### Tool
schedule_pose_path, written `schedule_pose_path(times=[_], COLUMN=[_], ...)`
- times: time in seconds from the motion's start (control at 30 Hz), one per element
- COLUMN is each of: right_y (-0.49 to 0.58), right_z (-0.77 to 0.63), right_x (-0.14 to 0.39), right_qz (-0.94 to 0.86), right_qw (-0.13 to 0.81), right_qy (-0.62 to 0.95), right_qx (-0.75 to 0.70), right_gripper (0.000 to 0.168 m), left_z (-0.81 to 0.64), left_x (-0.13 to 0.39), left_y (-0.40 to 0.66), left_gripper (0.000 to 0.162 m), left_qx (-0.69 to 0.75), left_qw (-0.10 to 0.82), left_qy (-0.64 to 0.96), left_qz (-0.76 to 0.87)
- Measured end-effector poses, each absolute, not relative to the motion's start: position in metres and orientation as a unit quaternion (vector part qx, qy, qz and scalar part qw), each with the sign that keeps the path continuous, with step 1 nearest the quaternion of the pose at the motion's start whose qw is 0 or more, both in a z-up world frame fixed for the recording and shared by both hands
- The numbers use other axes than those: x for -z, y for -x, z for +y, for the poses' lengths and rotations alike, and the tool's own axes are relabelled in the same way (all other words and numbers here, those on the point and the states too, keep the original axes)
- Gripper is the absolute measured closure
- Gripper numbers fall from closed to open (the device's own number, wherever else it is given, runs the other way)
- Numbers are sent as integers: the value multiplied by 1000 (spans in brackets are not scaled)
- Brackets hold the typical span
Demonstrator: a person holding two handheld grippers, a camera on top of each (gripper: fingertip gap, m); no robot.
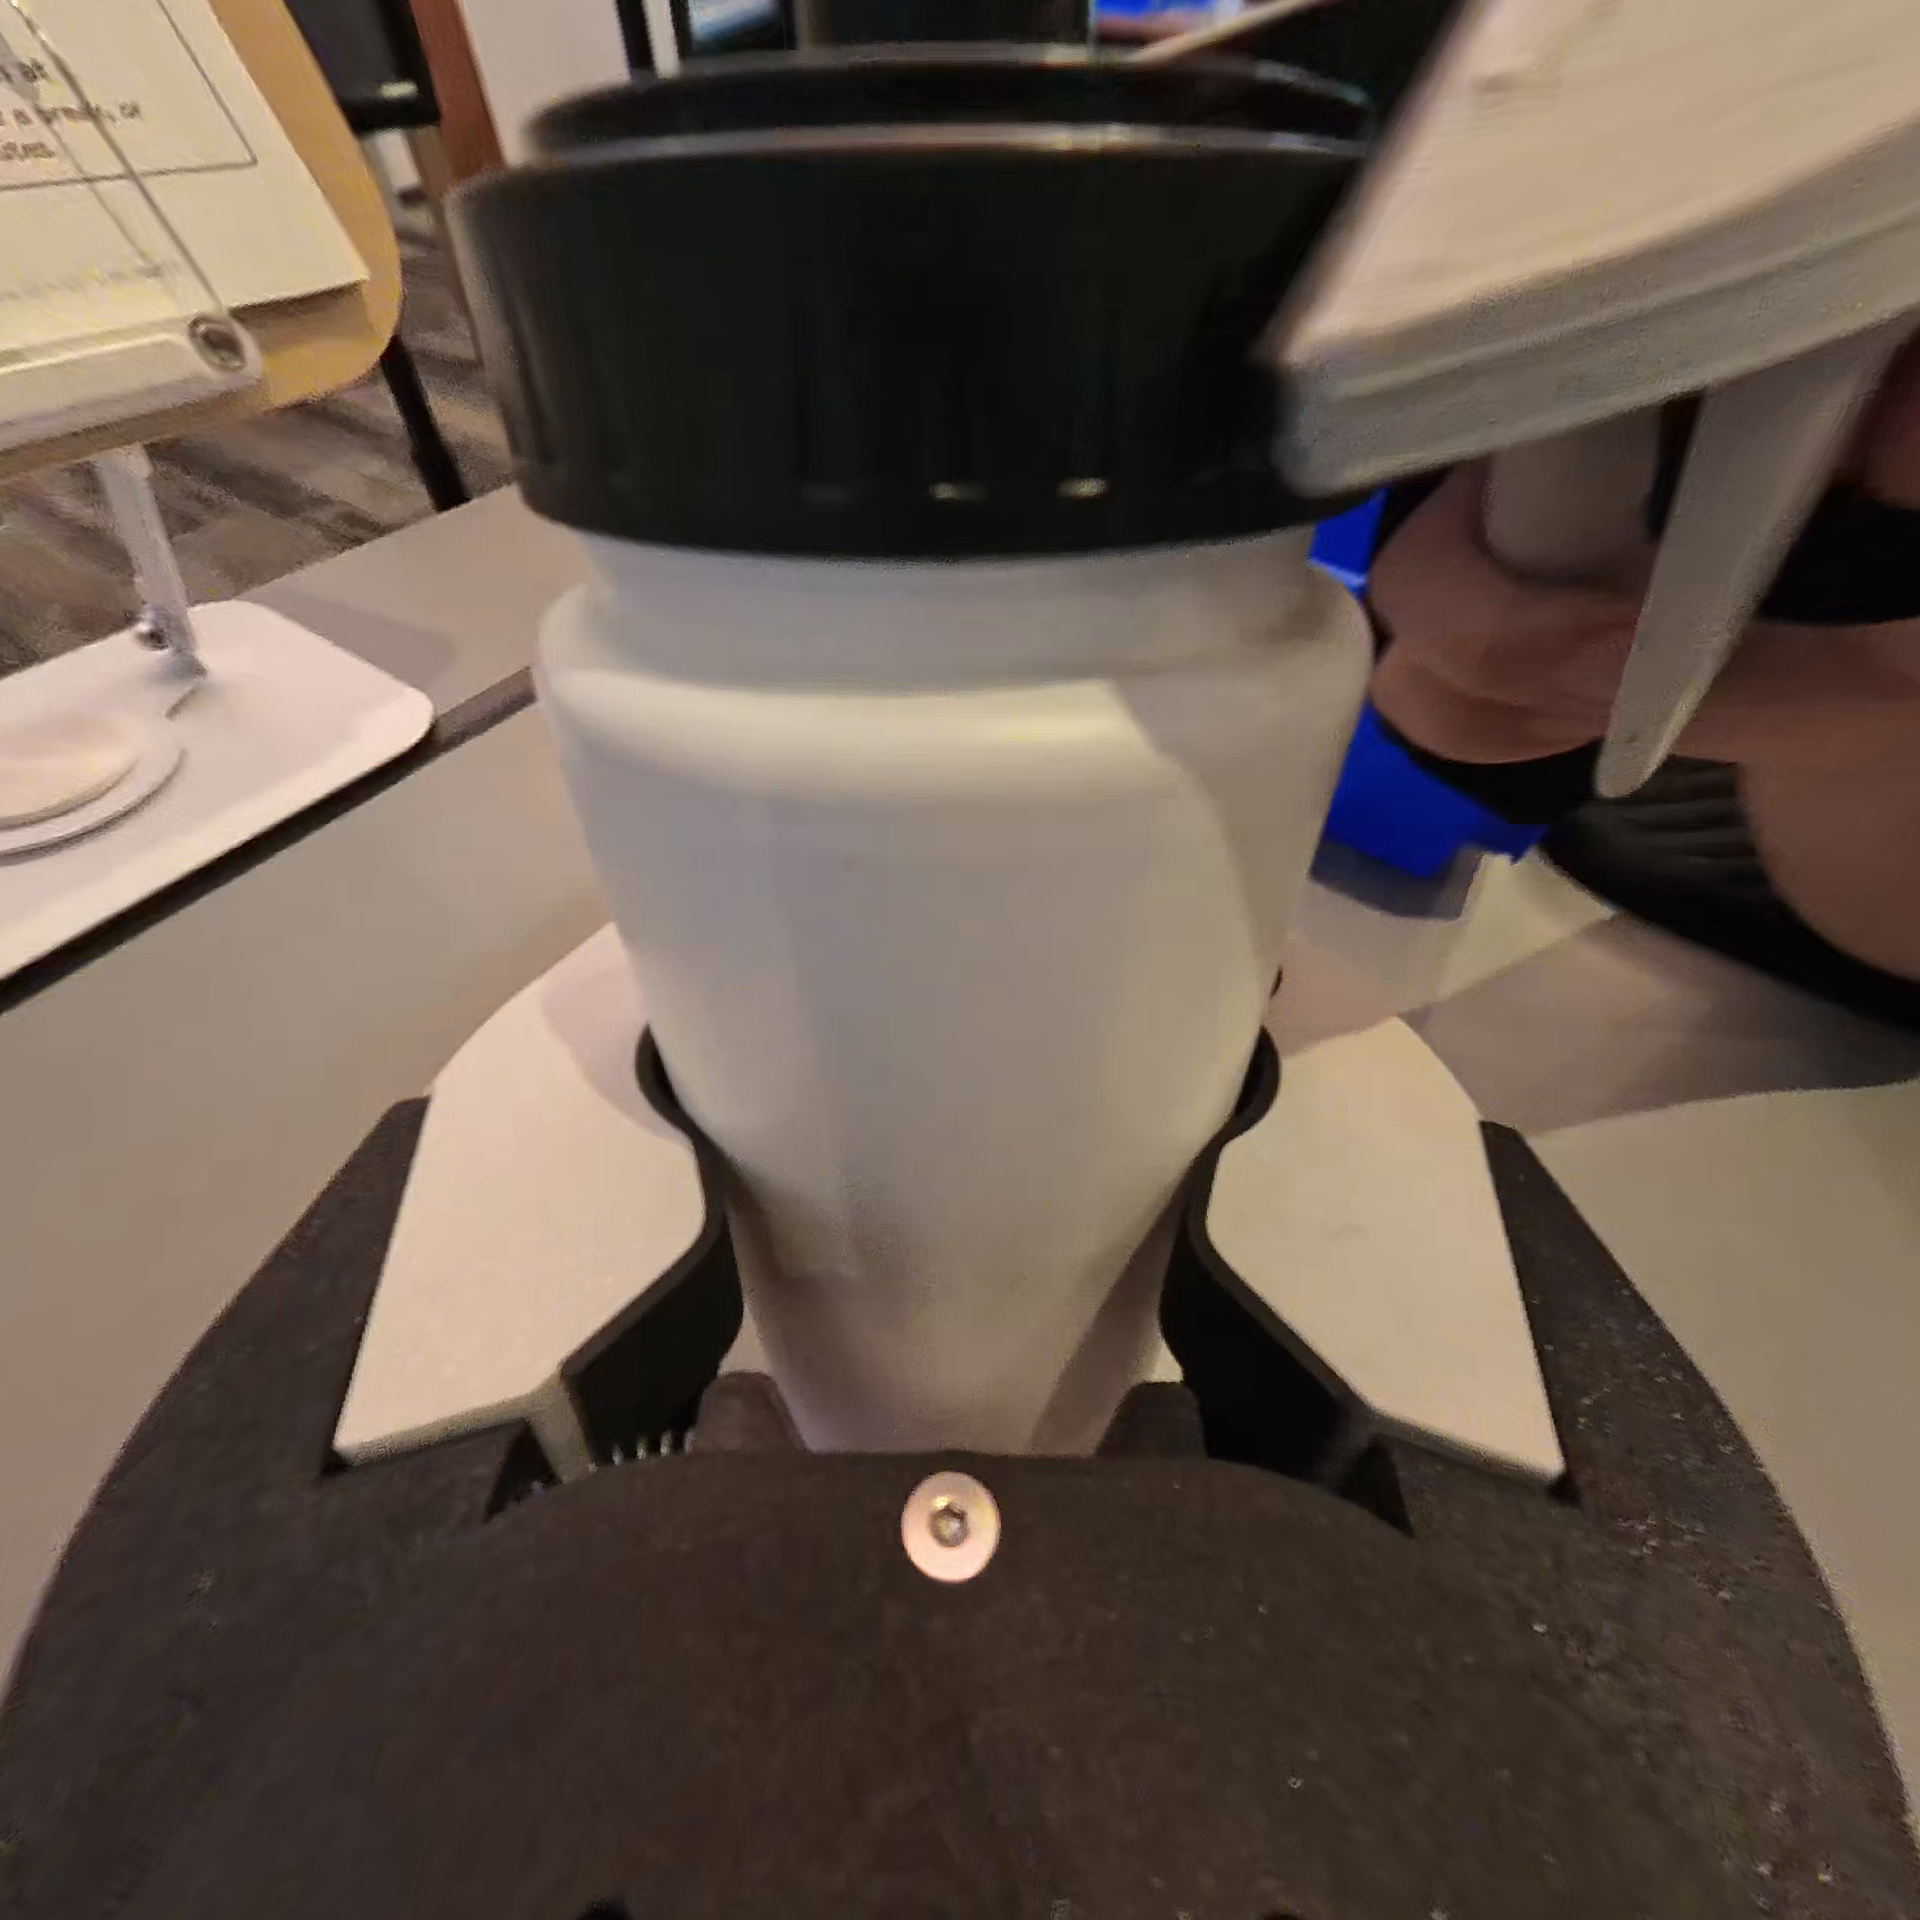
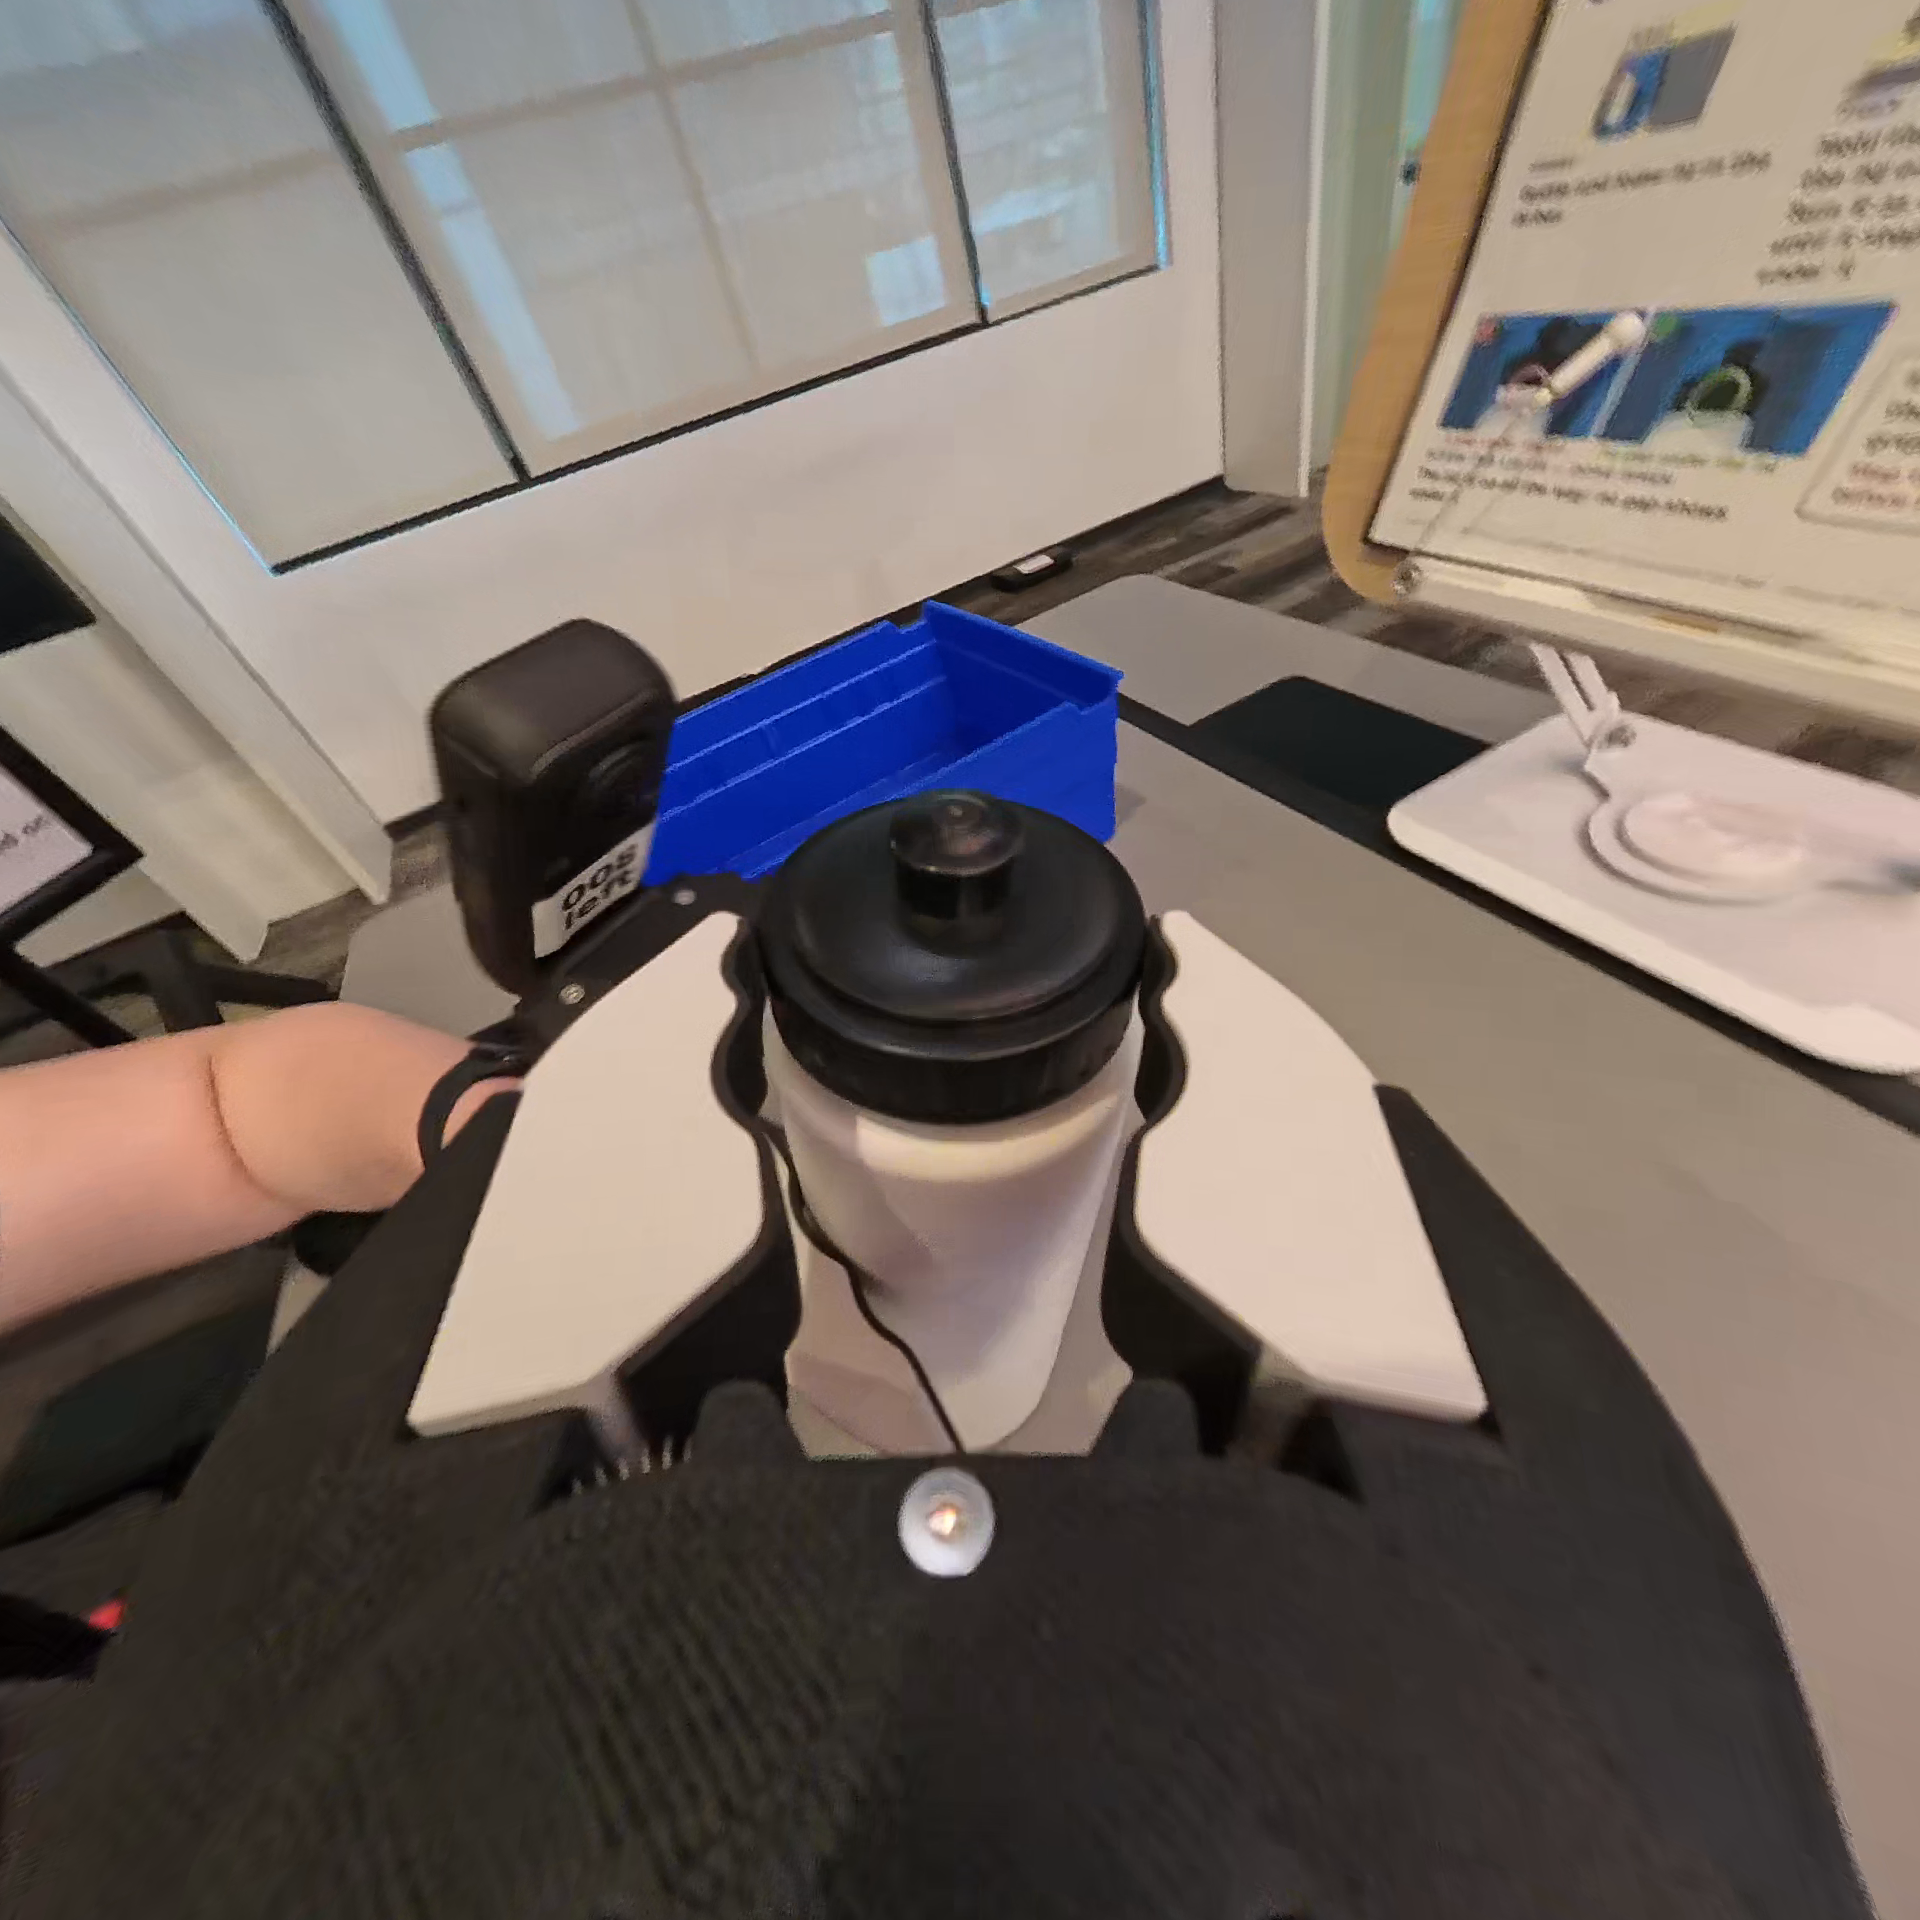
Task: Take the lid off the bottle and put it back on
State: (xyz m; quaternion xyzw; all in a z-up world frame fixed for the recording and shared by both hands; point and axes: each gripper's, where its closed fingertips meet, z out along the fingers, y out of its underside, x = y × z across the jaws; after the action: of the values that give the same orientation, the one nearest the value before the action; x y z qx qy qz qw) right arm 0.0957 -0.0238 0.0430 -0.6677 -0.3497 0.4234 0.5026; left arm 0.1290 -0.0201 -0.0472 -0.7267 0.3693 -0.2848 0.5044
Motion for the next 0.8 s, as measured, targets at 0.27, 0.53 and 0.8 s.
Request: schedule_pose_path(times=[0.27, 0.53, 0.8], right_y=[-105, -91, -86], right_z=[-40, -47, -33], right_x=[-51, -41, -42], right_qz=[-499, -506, -394], right_qw=[509, 506, 591], right_qy=[574, 586, 644], right_qx=[-403, -382, -284], right_gripper=[85, 96, 95], left_z=[-30, -38, -18], left_x=[37, 41, 43], left_y=[-140, -147, -135], left_gripper=[59, 59, 60], left_qx=[402, 383, 319], left_qw=[538, 551, 578], left_qy=[632, 610, 657], left_qz=[387, 423, 365])
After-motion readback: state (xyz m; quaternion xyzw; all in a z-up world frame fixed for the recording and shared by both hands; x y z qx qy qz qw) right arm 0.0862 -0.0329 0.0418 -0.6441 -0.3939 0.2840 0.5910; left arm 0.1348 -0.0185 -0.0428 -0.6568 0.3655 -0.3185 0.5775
